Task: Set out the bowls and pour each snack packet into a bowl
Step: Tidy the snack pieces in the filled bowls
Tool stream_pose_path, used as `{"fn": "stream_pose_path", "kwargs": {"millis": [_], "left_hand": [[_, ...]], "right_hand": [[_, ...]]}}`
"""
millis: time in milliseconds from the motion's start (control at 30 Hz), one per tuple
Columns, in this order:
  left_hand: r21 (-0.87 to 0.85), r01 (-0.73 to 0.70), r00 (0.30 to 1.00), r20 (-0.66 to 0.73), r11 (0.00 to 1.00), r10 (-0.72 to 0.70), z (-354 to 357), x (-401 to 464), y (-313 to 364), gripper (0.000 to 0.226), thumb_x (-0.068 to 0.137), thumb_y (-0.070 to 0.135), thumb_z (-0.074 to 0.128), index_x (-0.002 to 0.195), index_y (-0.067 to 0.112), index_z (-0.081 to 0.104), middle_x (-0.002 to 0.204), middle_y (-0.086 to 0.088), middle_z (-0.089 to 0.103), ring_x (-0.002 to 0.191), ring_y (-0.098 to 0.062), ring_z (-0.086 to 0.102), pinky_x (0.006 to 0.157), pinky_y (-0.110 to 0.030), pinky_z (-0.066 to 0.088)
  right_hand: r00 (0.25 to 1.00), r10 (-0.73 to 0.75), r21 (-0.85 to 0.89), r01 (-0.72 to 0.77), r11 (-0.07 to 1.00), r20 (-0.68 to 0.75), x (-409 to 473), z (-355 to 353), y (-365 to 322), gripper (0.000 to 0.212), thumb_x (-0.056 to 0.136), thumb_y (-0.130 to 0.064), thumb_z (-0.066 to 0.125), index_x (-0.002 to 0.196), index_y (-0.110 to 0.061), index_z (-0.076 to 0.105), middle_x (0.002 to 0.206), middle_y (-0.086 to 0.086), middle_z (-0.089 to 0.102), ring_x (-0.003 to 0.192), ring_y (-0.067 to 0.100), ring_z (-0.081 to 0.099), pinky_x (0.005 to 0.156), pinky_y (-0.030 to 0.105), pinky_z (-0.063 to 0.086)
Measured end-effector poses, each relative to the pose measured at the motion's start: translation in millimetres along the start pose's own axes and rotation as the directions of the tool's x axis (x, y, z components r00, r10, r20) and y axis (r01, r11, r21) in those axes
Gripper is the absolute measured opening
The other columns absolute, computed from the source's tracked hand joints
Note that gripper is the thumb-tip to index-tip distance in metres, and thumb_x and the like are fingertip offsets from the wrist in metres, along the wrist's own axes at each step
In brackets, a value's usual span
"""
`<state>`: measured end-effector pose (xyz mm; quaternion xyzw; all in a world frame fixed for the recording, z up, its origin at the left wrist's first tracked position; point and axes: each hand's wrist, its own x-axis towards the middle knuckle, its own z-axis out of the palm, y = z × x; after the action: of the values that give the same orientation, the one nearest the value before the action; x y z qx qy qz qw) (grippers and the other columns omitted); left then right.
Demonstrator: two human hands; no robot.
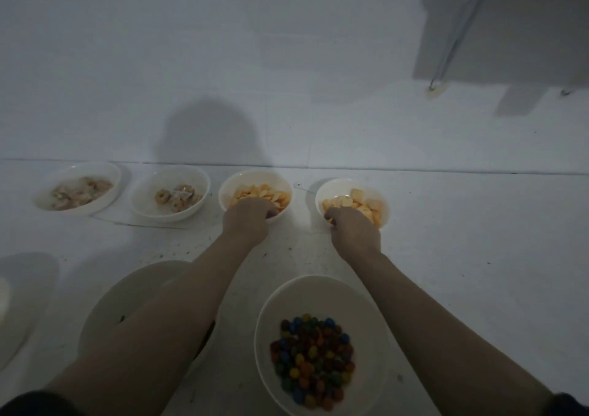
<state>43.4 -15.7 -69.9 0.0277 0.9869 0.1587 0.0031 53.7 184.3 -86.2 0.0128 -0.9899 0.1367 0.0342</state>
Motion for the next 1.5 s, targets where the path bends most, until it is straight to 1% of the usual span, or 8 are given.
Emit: {"fn": "stream_pose_path", "kwargs": {"millis": [467, 600, 767, 967, 1100, 1267, 1400, 1500], "left_hand": [[0.079, -0.062, 0.997, -0.033, 0.995, 0.064, 3.4, -12.0, -5.6, 0.043, 0.090, 0.009, 0.053, 0.127, 0.029, 0.060, 0.133, 0.003, 0.056, 0.124, -0.023, 0.048, 0.090, -0.040, 0.047], [-0.031, -0.091, 0.988, -0.125, 0.995, 0.086, -5.2, -42.4, -5.4, 0.034, 0.090, 0.017, 0.056, 0.122, 0.027, 0.062, 0.129, 0.004, 0.059, 0.118, -0.022, 0.053, 0.090, -0.040, 0.050], [-0.167, -0.134, 0.957, -0.279, 0.977, 0.083, -14.6, -115.2, -9.7, 0.025, 0.088, 0.023, 0.062, 0.113, 0.026, 0.065, 0.114, 0.008, 0.064, 0.103, -0.018, 0.056, 0.087, -0.034, 0.048], [-0.230, -0.010, 0.972, -0.232, 0.973, -0.045, -31.7, -195.1, -22.0, 0.016, 0.090, 0.031, 0.060, 0.099, 0.023, 0.051, 0.100, 0.008, 0.051, 0.095, -0.014, 0.048, 0.077, -0.025, 0.038], [-0.215, 0.078, 0.993, -0.075, 0.973, -0.096, -30.5, -213.9, -40.7, 0.025, 0.087, 0.039, 0.062, 0.087, 0.023, 0.043, 0.082, 0.009, 0.048, 0.073, -0.009, 0.047, 0.058, -0.024, 0.033], [-0.134, -0.036, 0.996, 0.071, 0.990, 0.046, -28.7, -220.5, -57.8, 0.015, 0.092, 0.035, 0.059, 0.096, 0.021, 0.056, 0.092, 0.006, 0.059, 0.087, -0.016, 0.056, 0.075, -0.030, 0.048], [-0.044, -0.093, 0.995, 0.026, 0.995, 0.094, -26.2, -207.4, -58.3, 0.018, 0.096, 0.028, 0.055, 0.083, 0.019, 0.048, 0.082, 0.004, 0.051, 0.079, -0.018, 0.052, 0.067, -0.031, 0.043], [-0.064, -0.099, 0.995, -0.014, 0.993, 0.098, -25.7, -188.7, -63.8, 0.015, 0.094, 0.022, 0.056, 0.081, 0.016, 0.054, 0.078, 0.001, 0.056, 0.078, -0.023, 0.057, 0.066, -0.037, 0.049]], "right_hand": [[0.999, -0.039, 0.055, 0.040, 0.998, -0.024, -0.6, 0.6, -11.0, 0.038, 0.095, -0.010, 0.047, 0.129, -0.023, 0.058, 0.123, 0.002, 0.061, 0.112, 0.025, 0.055, 0.076, 0.038, 0.050], [0.996, -0.055, 0.156, 0.066, 0.985, -0.073, -29.6, -15.7, -23.5, 0.030, 0.097, -0.021, 0.049, 0.124, -0.023, 0.062, 0.120, -0.003, 0.064, 0.107, 0.018, 0.059, 0.078, 0.034, 0.053], [0.991, -0.088, 0.320, 0.118, 0.940, -0.104, -99.8, -48.2, -54.5, 0.022, 0.096, -0.025, 0.052, 0.110, -0.026, 0.069, 0.104, -0.013, 0.068, 0.084, 0.007, 0.061, 0.077, 0.029, 0.053], [0.987, -0.055, 0.282, 0.011, 0.959, 0.150, -170.3, -57.7, -87.7, 0.013, 0.098, -0.037, 0.049, 0.099, -0.033, 0.061, 0.092, -0.015, 0.064, 0.079, 0.003, 0.057, 0.069, 0.023, 0.050], [0.932, -0.007, 0.142, -0.048, 0.989, 0.363, -196.3, -49.1, -106.3, 0.032, 0.096, -0.052, 0.046, 0.112, -0.027, 0.057, 0.103, -0.006, 0.066, 0.089, 0.013, 0.060, 0.087, 0.037, 0.054], [0.934, 0.009, -0.039, 0.005, 0.999, 0.356, -212.1, -40.2, -120.4, 0.026, 0.102, -0.029, 0.045, 0.125, -0.020, 0.052, 0.116, 0.000, 0.062, 0.087, 0.014, 0.047, 0.074, 0.027, 0.038], [0.974, 0.070, -0.095, -0.050, 0.994, 0.215, -209.6, -24.1, -125.0, 0.023, 0.100, -0.013, 0.044, 0.121, -0.016, 0.052, 0.115, 0.003, 0.061, 0.100, 0.023, 0.060, 0.073, 0.032, 0.045], [0.992, 0.066, -0.051, -0.061, 0.997, 0.104, -200.7, -11.7, -122.1, 0.031, 0.096, -0.005, 0.045, 0.124, -0.016, 0.054, 0.118, 0.003, 0.061, 0.104, 0.024, 0.061, 0.079, 0.035, 0.051]]}}
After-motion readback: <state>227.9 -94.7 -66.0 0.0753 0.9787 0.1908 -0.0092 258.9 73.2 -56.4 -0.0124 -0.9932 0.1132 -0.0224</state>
